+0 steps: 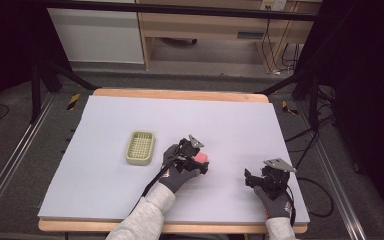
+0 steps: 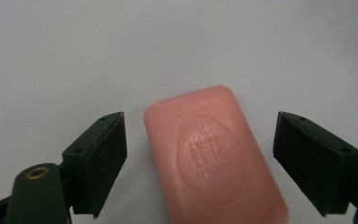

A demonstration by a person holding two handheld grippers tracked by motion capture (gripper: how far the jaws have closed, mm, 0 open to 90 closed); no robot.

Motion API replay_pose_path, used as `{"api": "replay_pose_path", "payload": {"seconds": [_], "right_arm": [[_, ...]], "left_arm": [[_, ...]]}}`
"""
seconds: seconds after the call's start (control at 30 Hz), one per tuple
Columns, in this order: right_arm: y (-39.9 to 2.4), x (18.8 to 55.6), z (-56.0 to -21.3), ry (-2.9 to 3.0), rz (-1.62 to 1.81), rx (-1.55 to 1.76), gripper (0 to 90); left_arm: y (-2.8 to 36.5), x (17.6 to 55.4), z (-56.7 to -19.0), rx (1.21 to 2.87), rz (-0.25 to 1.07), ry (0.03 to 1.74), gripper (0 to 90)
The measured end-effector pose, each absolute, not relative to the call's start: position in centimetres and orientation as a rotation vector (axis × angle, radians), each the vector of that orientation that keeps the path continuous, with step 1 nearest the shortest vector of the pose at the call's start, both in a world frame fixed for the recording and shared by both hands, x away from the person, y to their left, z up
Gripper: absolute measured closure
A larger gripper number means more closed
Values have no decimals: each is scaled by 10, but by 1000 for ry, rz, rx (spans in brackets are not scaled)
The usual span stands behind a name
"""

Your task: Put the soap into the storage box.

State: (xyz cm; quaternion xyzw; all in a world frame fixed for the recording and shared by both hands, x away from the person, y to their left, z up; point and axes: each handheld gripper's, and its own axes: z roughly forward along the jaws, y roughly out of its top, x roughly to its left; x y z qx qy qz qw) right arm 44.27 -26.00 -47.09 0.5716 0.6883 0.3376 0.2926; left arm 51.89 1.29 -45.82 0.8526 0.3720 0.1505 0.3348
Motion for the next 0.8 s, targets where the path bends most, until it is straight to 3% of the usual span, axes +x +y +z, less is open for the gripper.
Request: {"api": "replay_pose_path", "payload": {"seconds": [0.27,0.8], "right_arm": [[-259,443,-471,1834,901,1530,66],[-259,443,-472,1839,895,1532,66]], "left_arm": [[11,522,-466,2253,373,985,181],[9,521,-472,2260,352,1023,287]]}}
